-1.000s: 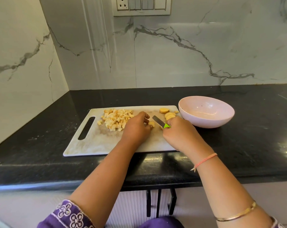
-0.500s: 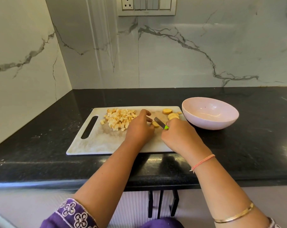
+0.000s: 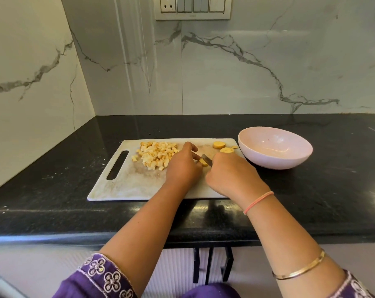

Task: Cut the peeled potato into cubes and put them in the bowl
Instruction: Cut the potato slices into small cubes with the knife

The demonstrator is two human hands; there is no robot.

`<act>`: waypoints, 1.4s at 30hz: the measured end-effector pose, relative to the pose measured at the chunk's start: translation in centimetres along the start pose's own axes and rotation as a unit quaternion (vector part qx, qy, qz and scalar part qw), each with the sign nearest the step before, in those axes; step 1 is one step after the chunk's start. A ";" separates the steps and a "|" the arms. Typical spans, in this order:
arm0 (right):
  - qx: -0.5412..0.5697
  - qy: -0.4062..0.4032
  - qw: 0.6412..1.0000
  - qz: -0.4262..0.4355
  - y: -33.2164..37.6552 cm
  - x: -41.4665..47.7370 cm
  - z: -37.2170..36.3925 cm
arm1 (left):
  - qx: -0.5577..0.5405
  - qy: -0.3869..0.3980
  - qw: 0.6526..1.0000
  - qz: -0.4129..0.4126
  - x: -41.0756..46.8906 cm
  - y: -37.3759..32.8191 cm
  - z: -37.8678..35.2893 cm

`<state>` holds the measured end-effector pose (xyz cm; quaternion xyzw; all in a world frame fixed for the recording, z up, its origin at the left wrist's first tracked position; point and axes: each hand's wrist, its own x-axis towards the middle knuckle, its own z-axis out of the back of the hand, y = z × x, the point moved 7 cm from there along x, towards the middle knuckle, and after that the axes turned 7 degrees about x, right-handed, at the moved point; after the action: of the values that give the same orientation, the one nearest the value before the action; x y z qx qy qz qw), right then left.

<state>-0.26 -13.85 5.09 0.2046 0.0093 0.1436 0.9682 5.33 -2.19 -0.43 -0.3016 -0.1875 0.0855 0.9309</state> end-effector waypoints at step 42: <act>-0.006 -0.035 0.999 0.020 0.6 -0.8 -1.0 | -0.005 -0.032 0.999 0.021 0.2 0.6 0.3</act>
<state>-1.24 -13.11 4.44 0.2035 -0.0297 0.1557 0.9662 5.38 -1.53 -0.47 -0.3069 -0.2116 0.1140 0.9209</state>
